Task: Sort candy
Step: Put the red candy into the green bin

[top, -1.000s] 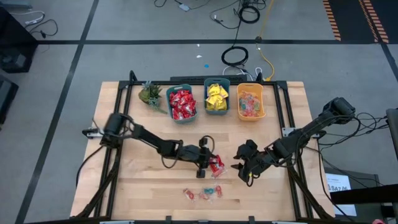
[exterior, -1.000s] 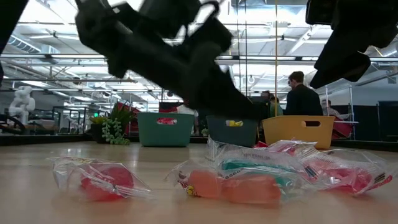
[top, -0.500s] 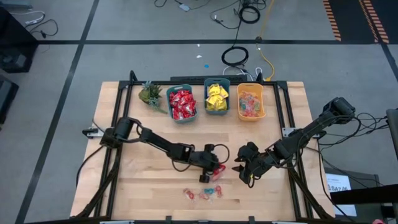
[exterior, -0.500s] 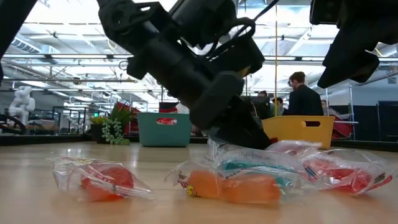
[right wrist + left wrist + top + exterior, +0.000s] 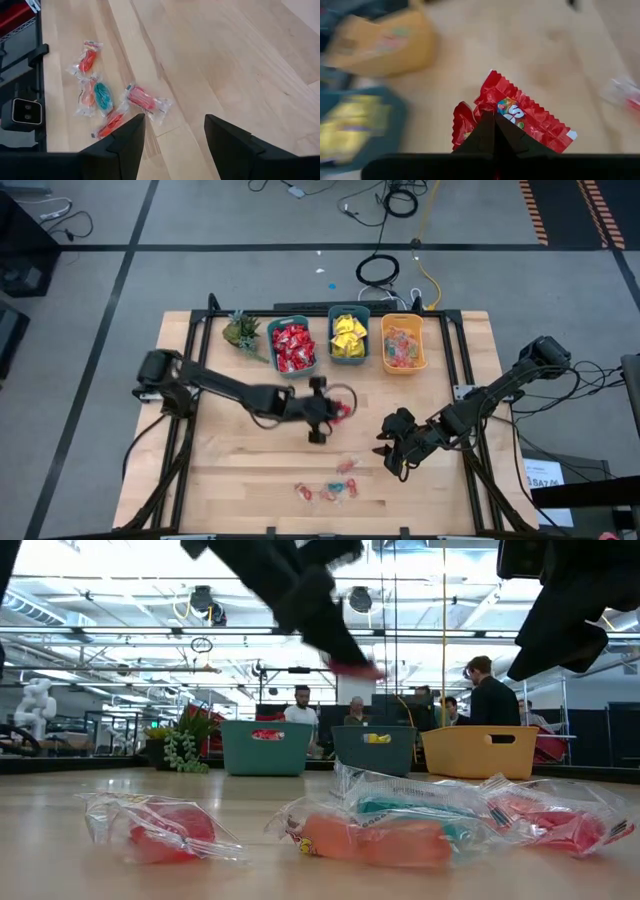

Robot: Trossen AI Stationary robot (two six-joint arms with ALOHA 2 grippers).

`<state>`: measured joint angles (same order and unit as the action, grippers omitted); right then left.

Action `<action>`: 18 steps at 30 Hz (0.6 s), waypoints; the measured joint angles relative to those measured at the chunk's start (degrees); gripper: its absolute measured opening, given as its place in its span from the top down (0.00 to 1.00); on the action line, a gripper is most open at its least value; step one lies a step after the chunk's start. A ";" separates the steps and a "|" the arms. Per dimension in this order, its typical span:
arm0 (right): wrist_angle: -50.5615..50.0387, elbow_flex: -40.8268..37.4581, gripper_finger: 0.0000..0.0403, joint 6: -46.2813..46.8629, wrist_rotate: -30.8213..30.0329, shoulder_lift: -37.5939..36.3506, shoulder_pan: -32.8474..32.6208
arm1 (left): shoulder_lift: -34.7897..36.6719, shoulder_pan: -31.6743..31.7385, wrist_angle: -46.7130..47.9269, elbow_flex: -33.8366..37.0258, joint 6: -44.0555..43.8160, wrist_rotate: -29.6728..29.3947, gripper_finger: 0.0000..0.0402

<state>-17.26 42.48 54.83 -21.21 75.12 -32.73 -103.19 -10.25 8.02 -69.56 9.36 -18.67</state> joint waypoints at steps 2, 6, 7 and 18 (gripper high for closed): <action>-0.02 0.00 0.51 -0.01 -0.05 0.01 0.04 | 3.69 1.68 1.61 0.00 1.32 -2.11 0.99; -0.22 0.00 0.51 -0.01 -2.66 0.01 0.07 | 10.90 7.70 2.12 3.58 1.75 -2.94 1.00; -0.17 0.00 0.51 -0.03 -3.34 0.00 0.09 | 12.53 9.42 2.31 5.24 1.58 -2.69 1.00; -0.18 0.00 0.51 -0.02 -8.53 0.01 0.53 | 26.07 28.02 -7.79 23.46 1.45 10.59 1.00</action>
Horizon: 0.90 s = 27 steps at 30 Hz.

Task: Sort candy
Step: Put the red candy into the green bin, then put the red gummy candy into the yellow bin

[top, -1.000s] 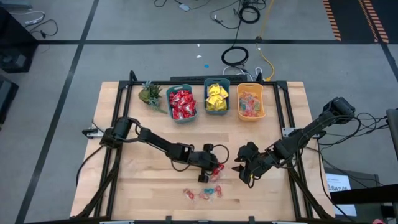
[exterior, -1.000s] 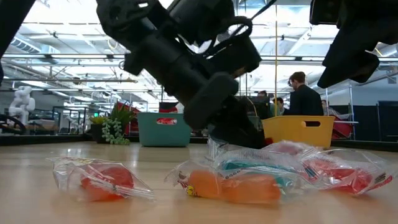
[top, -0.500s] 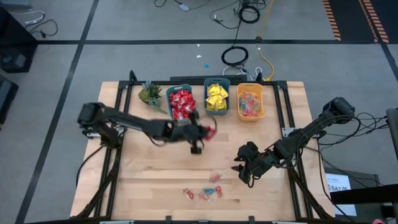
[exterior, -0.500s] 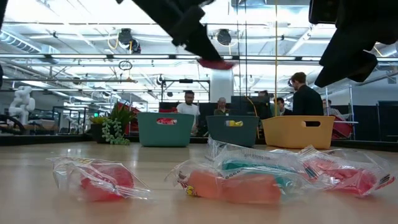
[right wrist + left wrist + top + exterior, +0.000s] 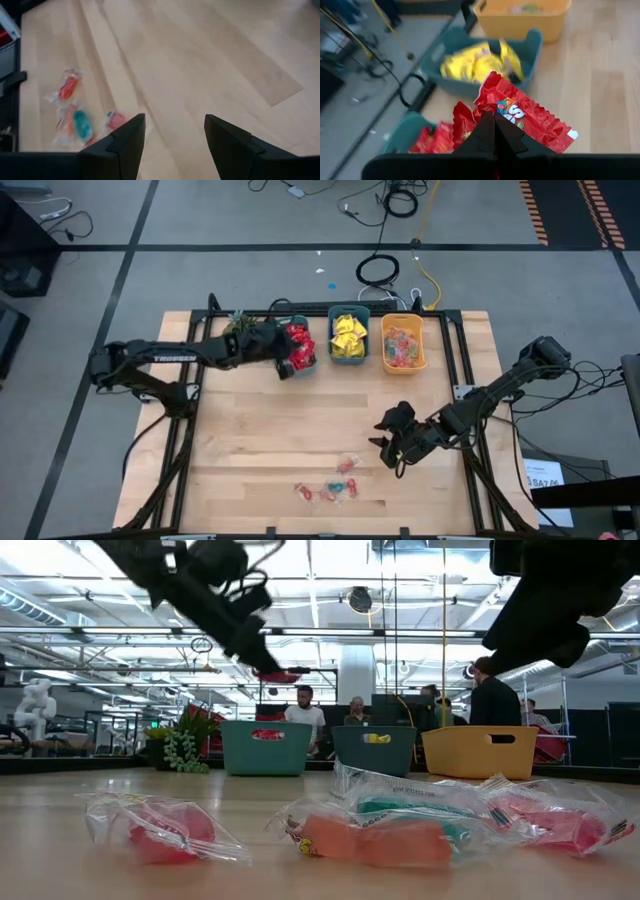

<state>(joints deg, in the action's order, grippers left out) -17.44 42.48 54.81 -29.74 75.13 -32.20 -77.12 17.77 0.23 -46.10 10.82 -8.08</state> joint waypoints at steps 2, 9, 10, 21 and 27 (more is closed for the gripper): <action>-0.03 0.00 0.51 0.02 -1.01 0.00 0.37 | -0.07 2.76 0.22 1.89 0.19 4.04 1.00; -0.06 0.00 0.51 0.02 -1.99 0.00 2.39 | -0.90 7.93 0.68 4.29 -3.93 4.67 0.93; -0.04 0.00 0.51 0.03 -1.98 0.00 2.77 | -0.90 8.33 1.36 4.30 -4.57 4.66 0.91; -0.04 0.00 0.51 -0.58 -2.02 0.00 7.08 | -0.74 9.62 2.45 4.28 -5.94 4.66 0.73; -0.02 0.00 0.51 -1.54 -1.88 0.00 8.45 | -0.74 9.60 1.16 2.49 -5.93 4.65 0.72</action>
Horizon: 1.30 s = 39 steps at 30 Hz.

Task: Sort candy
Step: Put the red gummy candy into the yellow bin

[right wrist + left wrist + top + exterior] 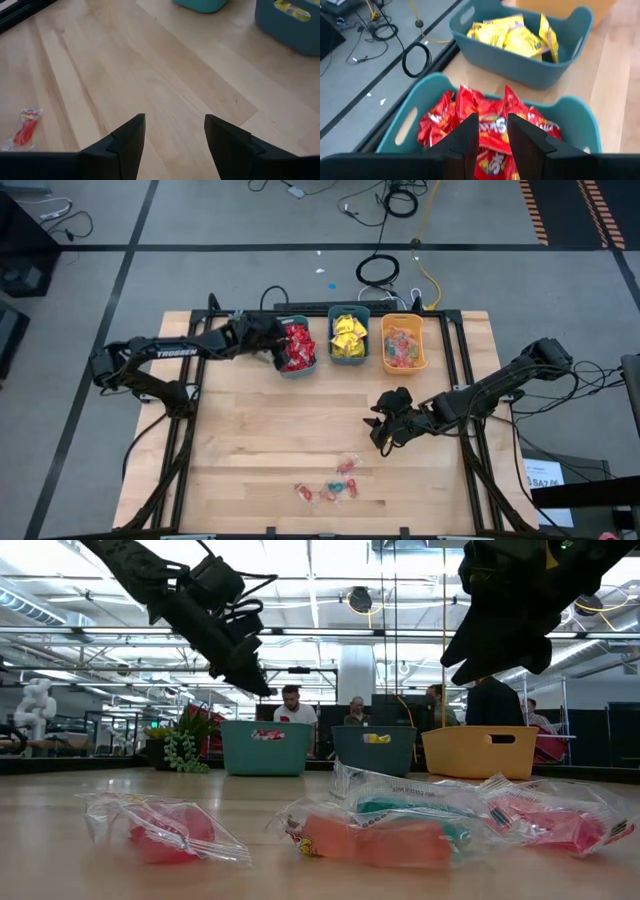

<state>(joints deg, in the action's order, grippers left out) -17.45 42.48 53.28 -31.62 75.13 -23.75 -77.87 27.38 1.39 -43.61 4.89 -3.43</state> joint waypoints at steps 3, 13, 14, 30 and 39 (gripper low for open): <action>0.00 0.00 0.51 -0.08 0.02 0.00 0.22 | 0.00 -0.01 0.07 -1.73 0.00 0.00 0.72; 0.00 0.00 0.51 -0.63 0.13 0.00 0.20 | 2.24 -0.98 8.15 -7.99 -8.85 2.34 0.72; 0.00 0.00 0.51 -0.55 0.15 0.00 0.20 | 2.84 -1.04 8.87 -8.21 -8.90 3.57 0.72; 10.81 0.00 0.51 -25.81 5.98 0.00 0.15 | 20.91 -12.56 16.08 -4.53 -9.05 6.52 0.72; 16.77 0.52 0.51 -36.49 11.12 5.73 0.05 | 32.31 -27.09 1.55 13.96 -17.96 -0.62 0.72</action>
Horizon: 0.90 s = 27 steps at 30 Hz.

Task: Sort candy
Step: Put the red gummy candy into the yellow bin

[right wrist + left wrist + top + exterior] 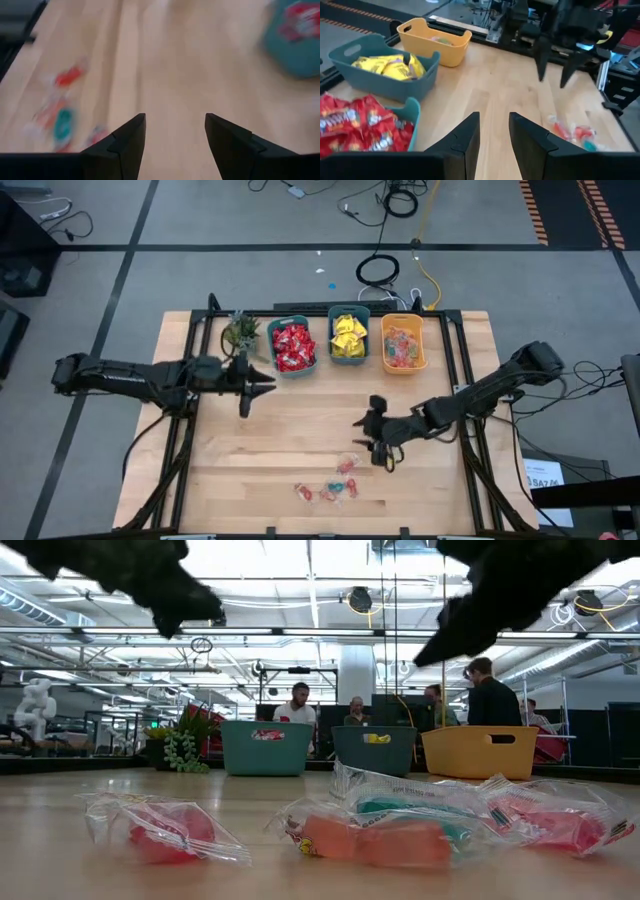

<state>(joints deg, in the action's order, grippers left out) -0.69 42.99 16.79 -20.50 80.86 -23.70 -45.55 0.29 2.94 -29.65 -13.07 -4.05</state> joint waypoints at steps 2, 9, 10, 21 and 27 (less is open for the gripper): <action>-1.14 1.84 0.51 -1.15 3.62 3.76 -0.15 | 1.51 -1.46 -1.38 3.17 -0.07 -1.12 0.72; -7.74 10.15 0.51 -5.96 8.93 16.52 -1.39 | 1.87 -2.27 2.33 6.51 -1.77 0.73 0.72; -9.04 11.34 0.51 -5.98 9.96 18.05 -1.56 | 1.70 -2.35 1.92 6.51 -1.42 0.72 0.72; -12.06 17.39 0.60 -4.46 13.32 28.05 -2.27 | 3.87 -2.35 -0.41 6.53 6.39 2.69 0.72; -12.60 17.47 0.92 0.11 12.96 27.98 -2.23 | 12.67 -3.38 -5.93 14.56 5.71 5.53 0.72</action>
<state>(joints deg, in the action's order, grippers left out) -13.28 60.47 16.90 -7.54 108.85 -25.93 -32.88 -3.10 -2.98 -15.09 -7.36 1.48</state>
